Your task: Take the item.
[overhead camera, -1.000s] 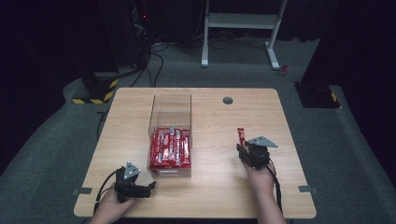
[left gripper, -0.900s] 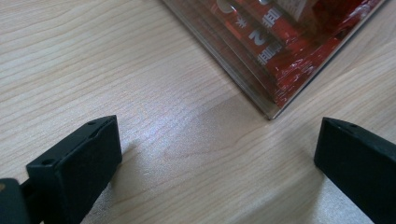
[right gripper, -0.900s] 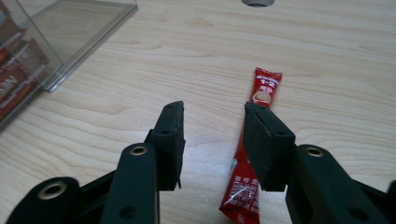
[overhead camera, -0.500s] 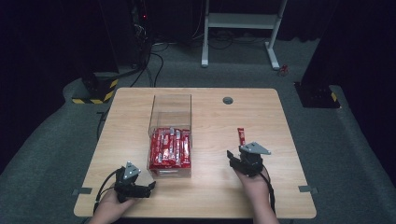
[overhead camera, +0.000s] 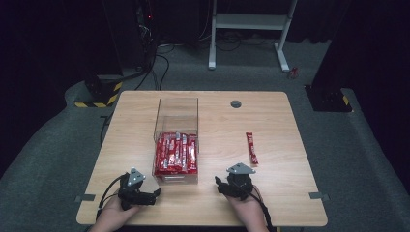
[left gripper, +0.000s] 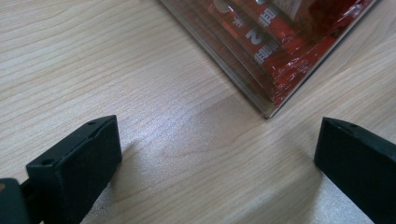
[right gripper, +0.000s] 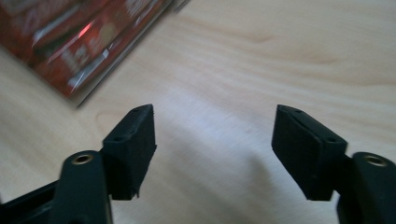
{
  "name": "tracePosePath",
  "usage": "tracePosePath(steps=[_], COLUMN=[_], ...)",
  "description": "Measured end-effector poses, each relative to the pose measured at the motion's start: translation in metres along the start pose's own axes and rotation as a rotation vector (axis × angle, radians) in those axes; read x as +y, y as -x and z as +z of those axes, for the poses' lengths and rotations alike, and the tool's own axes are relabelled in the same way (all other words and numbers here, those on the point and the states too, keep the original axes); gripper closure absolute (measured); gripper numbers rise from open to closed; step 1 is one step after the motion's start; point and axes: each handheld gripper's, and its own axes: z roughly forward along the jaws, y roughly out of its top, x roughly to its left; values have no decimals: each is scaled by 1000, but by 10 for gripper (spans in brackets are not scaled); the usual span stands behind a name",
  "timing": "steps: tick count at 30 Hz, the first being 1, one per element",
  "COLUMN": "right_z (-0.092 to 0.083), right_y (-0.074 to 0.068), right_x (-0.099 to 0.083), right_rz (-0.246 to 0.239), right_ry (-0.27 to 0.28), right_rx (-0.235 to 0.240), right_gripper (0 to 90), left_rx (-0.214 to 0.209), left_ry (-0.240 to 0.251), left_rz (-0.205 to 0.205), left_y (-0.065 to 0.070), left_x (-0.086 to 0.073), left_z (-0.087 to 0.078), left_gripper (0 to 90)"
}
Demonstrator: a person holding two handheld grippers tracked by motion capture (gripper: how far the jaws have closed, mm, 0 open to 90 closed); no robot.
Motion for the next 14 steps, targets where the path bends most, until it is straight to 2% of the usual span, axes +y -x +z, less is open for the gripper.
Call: tracePosePath(steps=[3,5,10,14], right_z=[5,8,12,13], right_y=[-7,-13,-18,-19], right_x=[-5,-8,-5,-3], right_rz=[-15,-66,-57,-46], right_ry=[-30,-27,-37,-46], right_rx=[15,-12,-14,-17], right_gripper=[247,236,159,144], left_rx=[0,-1,-1,1], left_ry=[0,0,0,-1], left_rz=[1,0,5,10], left_y=[0,0,0,0], left_x=[0,0,0,0], left_z=[0,0,0,0], left_gripper=[10,10,8,8])
